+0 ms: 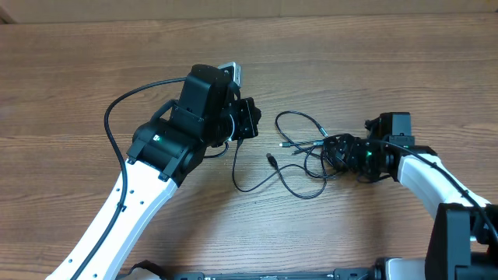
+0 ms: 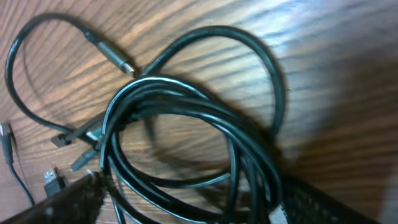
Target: Untangle cables
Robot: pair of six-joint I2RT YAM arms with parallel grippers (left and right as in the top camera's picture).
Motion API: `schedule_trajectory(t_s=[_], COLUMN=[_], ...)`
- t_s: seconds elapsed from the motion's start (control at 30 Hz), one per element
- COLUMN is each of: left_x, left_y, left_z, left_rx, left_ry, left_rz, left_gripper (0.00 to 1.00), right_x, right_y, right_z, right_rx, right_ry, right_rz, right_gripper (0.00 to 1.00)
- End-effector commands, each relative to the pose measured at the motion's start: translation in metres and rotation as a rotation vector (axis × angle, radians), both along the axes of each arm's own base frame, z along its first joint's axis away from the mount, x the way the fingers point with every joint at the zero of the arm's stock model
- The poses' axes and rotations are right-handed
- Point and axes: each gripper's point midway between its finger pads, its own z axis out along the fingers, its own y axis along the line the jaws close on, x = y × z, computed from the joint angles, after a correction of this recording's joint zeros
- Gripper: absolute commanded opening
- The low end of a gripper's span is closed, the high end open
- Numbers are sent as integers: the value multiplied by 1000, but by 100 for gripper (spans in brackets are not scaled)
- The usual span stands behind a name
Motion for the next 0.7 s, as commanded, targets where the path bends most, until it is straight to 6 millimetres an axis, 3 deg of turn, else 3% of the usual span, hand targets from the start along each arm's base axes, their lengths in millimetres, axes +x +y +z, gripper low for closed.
schedule_trajectory(t_s=[0.0, 0.13, 0.3, 0.33, 0.5, 0.67], left_x=[5, 4, 3, 3, 2, 1], left_y=[1, 1, 2, 2, 3, 3], left_z=[4, 3, 2, 2, 0, -1], left_rx=[5, 7, 11, 11, 19, 22], left_ry=[-18, -15, -10, -9, -5, 1], left_rz=[3, 2, 2, 2, -1, -2], left_gripper=[6, 5, 5, 5, 4, 4], right_x=[-2, 5, 7, 7, 10, 25], right_y=[15, 31, 42, 42, 39, 41], right_z=[-11, -15, -31, -37, -35, -5], right_rx=[8, 11, 12, 8, -5, -7], right_ry=[9, -21, -5, 3, -1, -65], right_rz=[28, 70, 89, 88, 84, 95], right_gripper=[81, 67, 25, 7, 4, 4])
